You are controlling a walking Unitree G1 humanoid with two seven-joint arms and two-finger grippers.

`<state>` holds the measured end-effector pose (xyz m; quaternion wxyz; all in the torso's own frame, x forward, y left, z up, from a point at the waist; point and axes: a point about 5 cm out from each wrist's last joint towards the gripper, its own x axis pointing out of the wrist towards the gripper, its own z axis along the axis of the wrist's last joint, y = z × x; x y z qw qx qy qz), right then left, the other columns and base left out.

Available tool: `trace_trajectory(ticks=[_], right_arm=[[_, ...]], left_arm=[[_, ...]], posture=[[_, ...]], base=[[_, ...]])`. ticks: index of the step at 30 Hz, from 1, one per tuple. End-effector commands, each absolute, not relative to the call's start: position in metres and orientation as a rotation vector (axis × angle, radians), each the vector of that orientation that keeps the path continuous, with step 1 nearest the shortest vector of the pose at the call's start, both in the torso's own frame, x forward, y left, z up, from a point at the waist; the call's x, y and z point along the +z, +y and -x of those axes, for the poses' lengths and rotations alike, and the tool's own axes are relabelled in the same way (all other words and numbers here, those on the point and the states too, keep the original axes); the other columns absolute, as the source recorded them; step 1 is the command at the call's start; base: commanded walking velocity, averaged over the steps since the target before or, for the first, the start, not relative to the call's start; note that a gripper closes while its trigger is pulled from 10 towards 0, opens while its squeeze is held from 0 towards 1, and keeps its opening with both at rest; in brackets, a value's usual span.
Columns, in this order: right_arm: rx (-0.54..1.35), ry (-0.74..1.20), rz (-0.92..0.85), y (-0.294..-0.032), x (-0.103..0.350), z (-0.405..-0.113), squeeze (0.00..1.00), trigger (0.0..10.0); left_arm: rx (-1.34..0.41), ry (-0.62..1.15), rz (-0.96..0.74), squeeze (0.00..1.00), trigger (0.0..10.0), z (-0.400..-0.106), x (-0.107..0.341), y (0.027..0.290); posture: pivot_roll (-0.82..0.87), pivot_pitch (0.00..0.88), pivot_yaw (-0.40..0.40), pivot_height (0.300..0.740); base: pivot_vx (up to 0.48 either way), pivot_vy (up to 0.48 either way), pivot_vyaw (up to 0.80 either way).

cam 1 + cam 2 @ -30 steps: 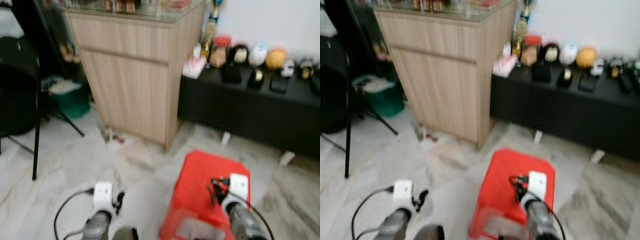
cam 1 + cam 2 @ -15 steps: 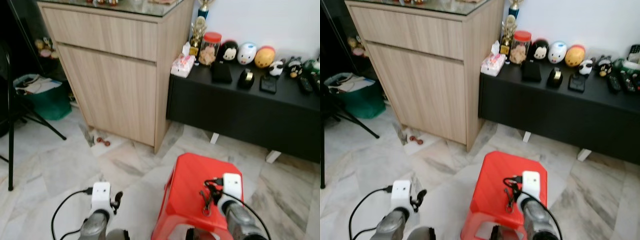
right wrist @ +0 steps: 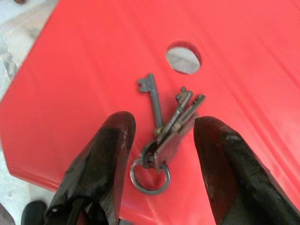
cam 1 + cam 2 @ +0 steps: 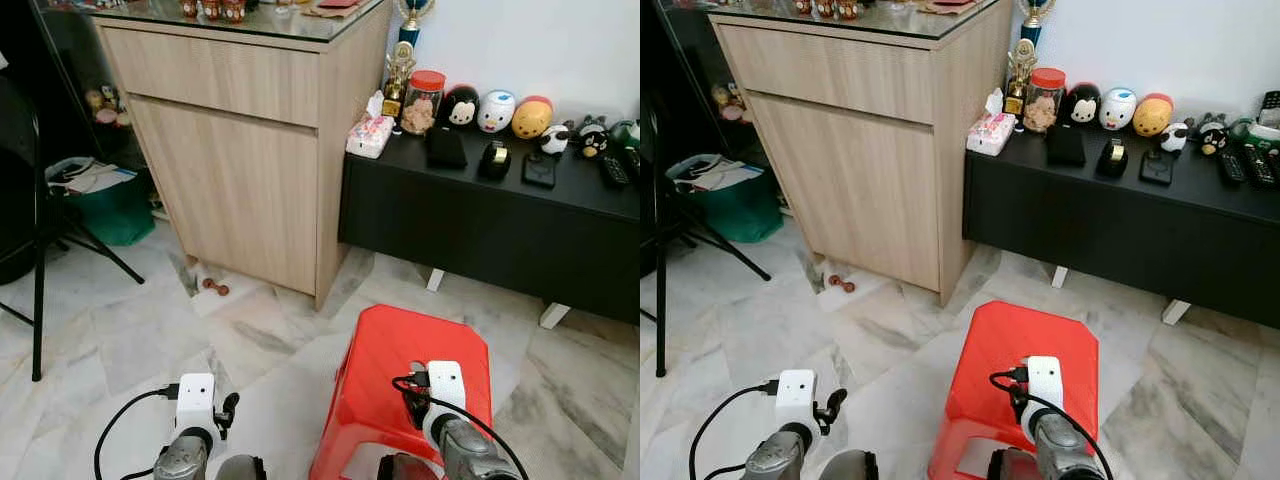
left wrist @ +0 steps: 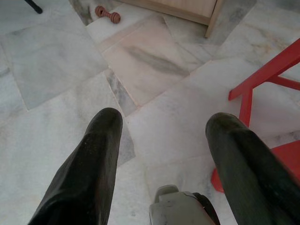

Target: Hang keys on a hook

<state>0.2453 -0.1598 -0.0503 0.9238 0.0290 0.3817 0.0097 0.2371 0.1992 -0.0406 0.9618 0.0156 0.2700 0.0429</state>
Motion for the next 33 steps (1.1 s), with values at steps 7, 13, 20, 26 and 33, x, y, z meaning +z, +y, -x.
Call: trace_trajectory(ticks=[7,13,20,26,33], right_arm=[[0.021,0.809,-0.044,-0.160,-0.051,-0.244,0.00,10.0],[0.010,0.814,-0.046,-0.160,-0.052,-0.244,0.00,10.0],[-0.011,0.844,-0.037,-0.165,-0.056,-0.238,0.00,4.0],[-0.002,0.883,-0.028,-0.164,-0.060,-0.233,0.00,10.0],[-0.009,0.885,-0.030,-0.165,-0.060,-0.232,0.00,8.5]], left_arm=[[0.089,0.591,-0.008,0.00,10.0,-0.229,-0.047,0.199],[0.089,0.593,-0.007,0.00,10.0,-0.229,-0.048,0.199],[0.088,0.599,-0.007,0.00,10.0,-0.228,-0.048,0.199],[0.087,0.603,-0.005,0.00,10.0,-0.228,-0.049,0.199],[0.088,0.602,-0.004,0.00,10.0,-0.228,-0.048,0.200]], posture=[[0.03,0.000,-0.056,0.625],[0.03,0.000,-0.055,0.625],[0.03,0.000,-0.055,0.625],[0.03,0.000,-0.055,0.625],[0.03,0.000,-0.056,0.625]], base=[[0.000,0.000,0.00],[0.000,0.000,0.00],[0.000,0.000,0.00],[0.000,0.000,0.00],[0.000,0.000,0.00]])
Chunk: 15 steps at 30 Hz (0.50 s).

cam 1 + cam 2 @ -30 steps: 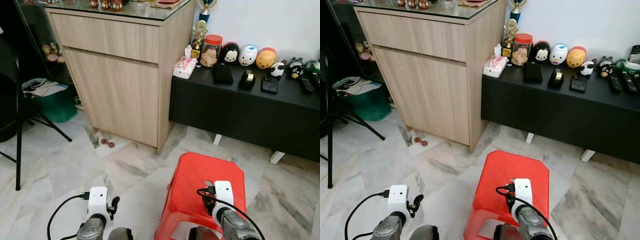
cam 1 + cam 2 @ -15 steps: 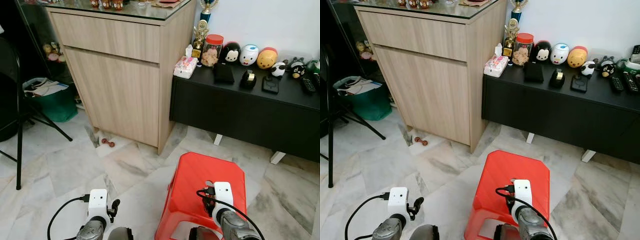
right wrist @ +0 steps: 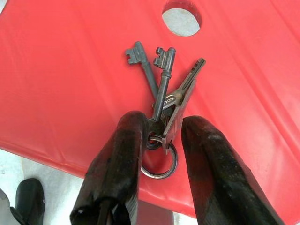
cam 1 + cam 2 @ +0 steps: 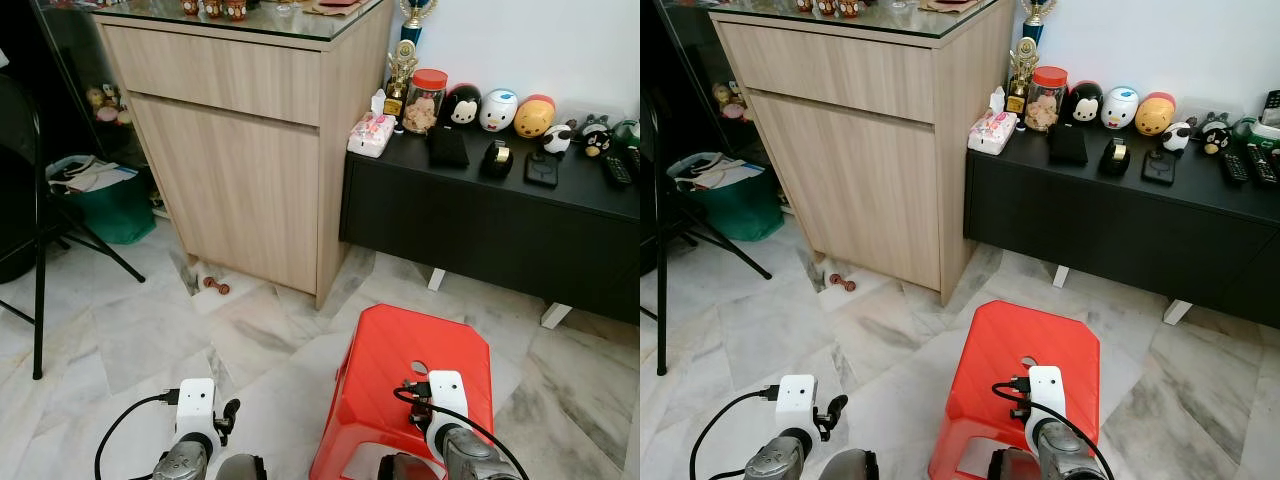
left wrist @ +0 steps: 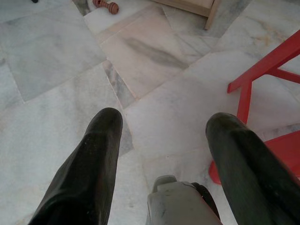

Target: Hang keys on a hook

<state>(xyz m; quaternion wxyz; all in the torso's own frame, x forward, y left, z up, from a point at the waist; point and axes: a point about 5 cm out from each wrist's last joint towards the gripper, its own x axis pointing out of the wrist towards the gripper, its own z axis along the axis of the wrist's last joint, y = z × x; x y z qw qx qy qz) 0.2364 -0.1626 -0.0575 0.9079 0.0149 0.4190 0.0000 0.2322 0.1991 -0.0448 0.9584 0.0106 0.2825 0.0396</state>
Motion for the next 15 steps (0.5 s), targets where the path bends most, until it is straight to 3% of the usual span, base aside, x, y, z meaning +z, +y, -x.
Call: trace_trajectory(ticks=[1,15], right_arm=[[-0.009,0.882,-0.033,-0.1646,-0.0599,-0.2326,0.00,0.0],[-0.002,0.871,-0.037,-0.1644,-0.0582,-0.2351,0.00,0.0]], left_arm=[[0.088,0.602,-0.005,0.00,10.0,-0.2282,-0.0484,0.1998],[0.085,0.605,-0.012,0.00,10.0,-0.2287,-0.0484,0.1989]], posture=[[0.03,0.000,-0.056,0.625],[0.03,0.000,-0.057,0.625]], base=[[0.000,0.000,0.00],[0.000,0.000,0.00]])
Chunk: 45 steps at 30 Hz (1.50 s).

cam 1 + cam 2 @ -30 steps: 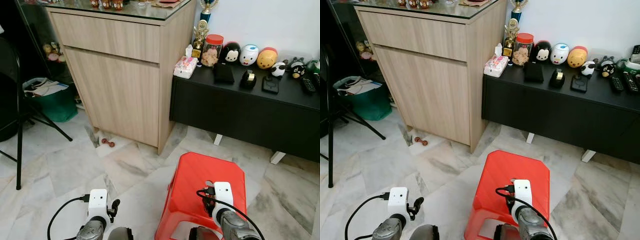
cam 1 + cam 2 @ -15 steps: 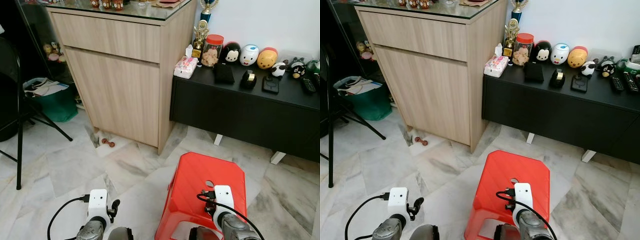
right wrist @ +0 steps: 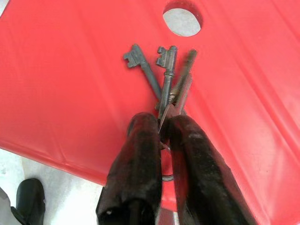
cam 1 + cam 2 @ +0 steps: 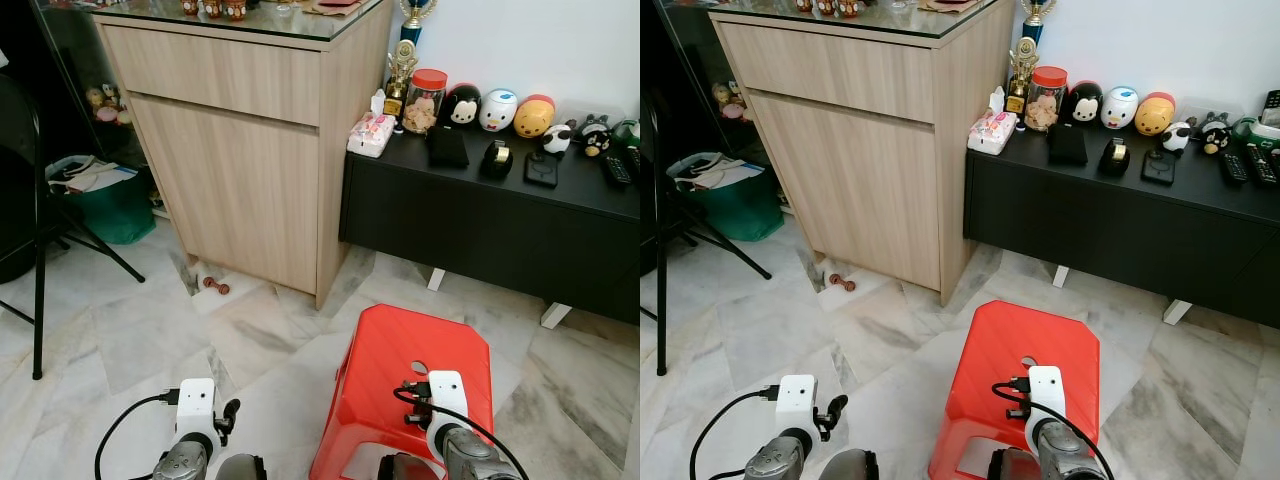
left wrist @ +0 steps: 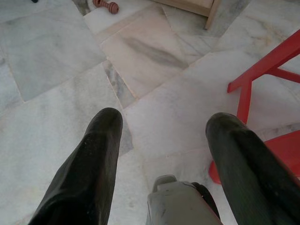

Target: Hang keys on a hook

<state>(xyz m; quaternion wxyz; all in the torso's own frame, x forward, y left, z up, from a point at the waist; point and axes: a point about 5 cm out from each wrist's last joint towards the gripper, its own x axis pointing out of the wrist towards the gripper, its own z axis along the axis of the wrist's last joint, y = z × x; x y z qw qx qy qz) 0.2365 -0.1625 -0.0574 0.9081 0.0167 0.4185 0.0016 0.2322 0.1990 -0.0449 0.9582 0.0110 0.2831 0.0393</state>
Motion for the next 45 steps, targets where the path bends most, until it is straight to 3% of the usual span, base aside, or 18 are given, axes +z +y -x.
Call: trace_trajectory(ticks=[1,12,24,39,40,41,45], right_arm=[[-0.001,0.869,-0.037,-0.164,-0.058,-0.235,0.00,0.0],[-0.015,0.753,-0.079,-0.164,-0.045,-0.252,0.00,0.0],[-0.048,0.415,-0.158,-0.171,-0.008,-0.282,0.00,0.0],[-0.034,0.018,-0.099,-0.179,0.035,-0.290,0.00,0.0],[-0.035,0.018,-0.098,-0.179,0.035,-0.290,0.00,1.8],[-0.035,0.020,-0.096,-0.179,0.035,-0.290,0.00,10.0],[-0.039,0.026,-0.092,-0.179,0.034,-0.289,0.00,10.0]], left_arm=[[0.084,0.606,-0.013,0.00,10.0,-0.228,-0.049,0.199],[0.083,0.619,-0.016,0.00,10.0,-0.227,-0.050,0.199],[0.082,0.632,-0.017,0.00,10.0,-0.225,-0.052,0.198],[0.085,0.644,-0.019,0.00,10.0,-0.223,-0.053,0.199],[0.083,0.646,-0.020,0.00,10.0,-0.222,-0.054,0.199],[0.082,0.647,-0.020,0.00,10.0,-0.222,-0.054,0.199],[0.081,0.655,-0.015,0.00,10.0,-0.221,-0.055,0.198]], posture=[[0.03,0.000,-0.056,0.625],[0.03,0.000,-0.056,0.625],[0.03,0.000,-0.060,0.625],[0.02,0.000,-0.059,0.625],[0.02,0.000,-0.057,0.625],[0.02,0.000,-0.057,0.625],[0.02,0.000,-0.058,0.625]], base=[[0.000,0.000,0.00],[0.000,0.000,0.00],[0.000,0.000,0.00],[0.000,0.000,0.00],[0.000,0.000,0.00],[0.000,0.000,0.00],[0.000,0.000,0.00]])
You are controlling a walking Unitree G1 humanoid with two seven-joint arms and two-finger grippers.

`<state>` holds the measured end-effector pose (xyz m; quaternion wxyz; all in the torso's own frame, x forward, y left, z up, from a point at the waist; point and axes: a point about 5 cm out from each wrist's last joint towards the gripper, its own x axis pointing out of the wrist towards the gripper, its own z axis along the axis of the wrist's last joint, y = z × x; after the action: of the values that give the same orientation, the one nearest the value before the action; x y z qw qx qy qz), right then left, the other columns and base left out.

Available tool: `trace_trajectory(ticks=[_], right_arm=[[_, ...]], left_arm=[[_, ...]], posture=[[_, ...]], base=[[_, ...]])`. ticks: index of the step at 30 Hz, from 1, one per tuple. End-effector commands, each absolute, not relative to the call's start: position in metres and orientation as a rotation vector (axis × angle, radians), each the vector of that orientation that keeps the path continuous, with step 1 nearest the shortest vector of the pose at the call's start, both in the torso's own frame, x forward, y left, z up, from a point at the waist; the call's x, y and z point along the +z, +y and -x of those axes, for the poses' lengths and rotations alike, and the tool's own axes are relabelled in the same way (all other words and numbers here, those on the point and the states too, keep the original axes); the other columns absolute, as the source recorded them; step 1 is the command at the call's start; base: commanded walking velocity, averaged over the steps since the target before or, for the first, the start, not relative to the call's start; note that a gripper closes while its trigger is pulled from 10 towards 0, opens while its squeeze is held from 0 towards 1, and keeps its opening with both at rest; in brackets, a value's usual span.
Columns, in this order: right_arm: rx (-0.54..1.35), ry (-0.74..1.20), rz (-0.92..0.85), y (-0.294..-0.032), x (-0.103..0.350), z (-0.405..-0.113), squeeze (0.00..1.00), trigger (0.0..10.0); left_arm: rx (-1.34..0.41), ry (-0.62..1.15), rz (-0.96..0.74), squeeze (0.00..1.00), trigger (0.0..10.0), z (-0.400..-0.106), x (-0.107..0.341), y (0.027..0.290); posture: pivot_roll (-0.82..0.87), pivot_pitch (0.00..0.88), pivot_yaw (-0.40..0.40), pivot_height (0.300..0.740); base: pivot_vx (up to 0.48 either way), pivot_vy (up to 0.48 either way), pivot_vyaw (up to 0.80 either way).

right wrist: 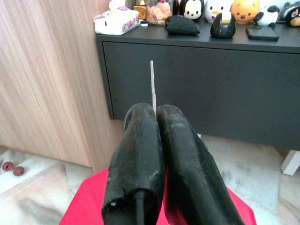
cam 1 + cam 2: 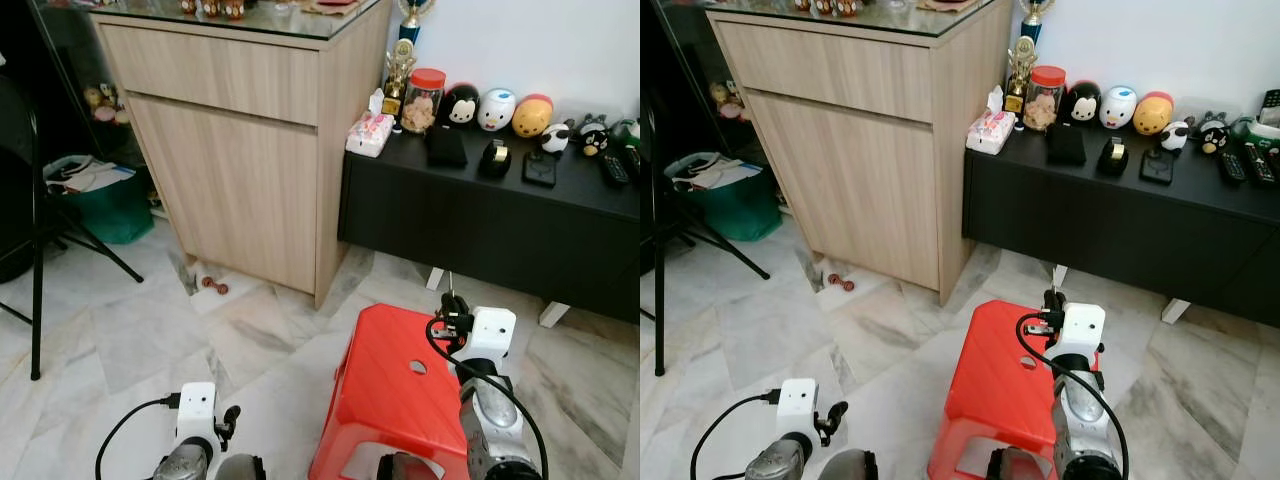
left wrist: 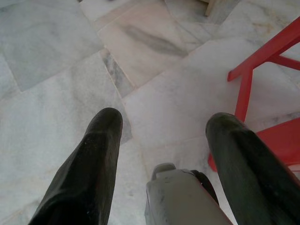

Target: Hang keys on a hook

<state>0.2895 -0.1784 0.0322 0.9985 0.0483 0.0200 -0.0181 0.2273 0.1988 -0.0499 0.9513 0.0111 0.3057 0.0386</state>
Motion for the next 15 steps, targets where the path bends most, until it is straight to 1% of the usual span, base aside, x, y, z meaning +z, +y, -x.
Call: trace_trajectory(ticks=[1,15], right_arm=[[-0.041,0.029,-0.096,-0.1785,0.0332,-0.2883,0.00,10.0],[-0.040,0.054,-0.103,-0.1746,0.0318,-0.2905,0.00,10.0]], left_arm=[[0.082,0.658,-0.010,0.00,10.0,-0.2200,-0.0556,0.1977],[0.087,0.660,0.014,0.00,10.0,-0.2191,-0.0563,0.1970]], posture=[[0.02,0.000,-0.059,0.625],[0.02,0.000,-0.061,0.625]], base=[[0.000,0.000,0.00],[0.000,0.000,0.00]])
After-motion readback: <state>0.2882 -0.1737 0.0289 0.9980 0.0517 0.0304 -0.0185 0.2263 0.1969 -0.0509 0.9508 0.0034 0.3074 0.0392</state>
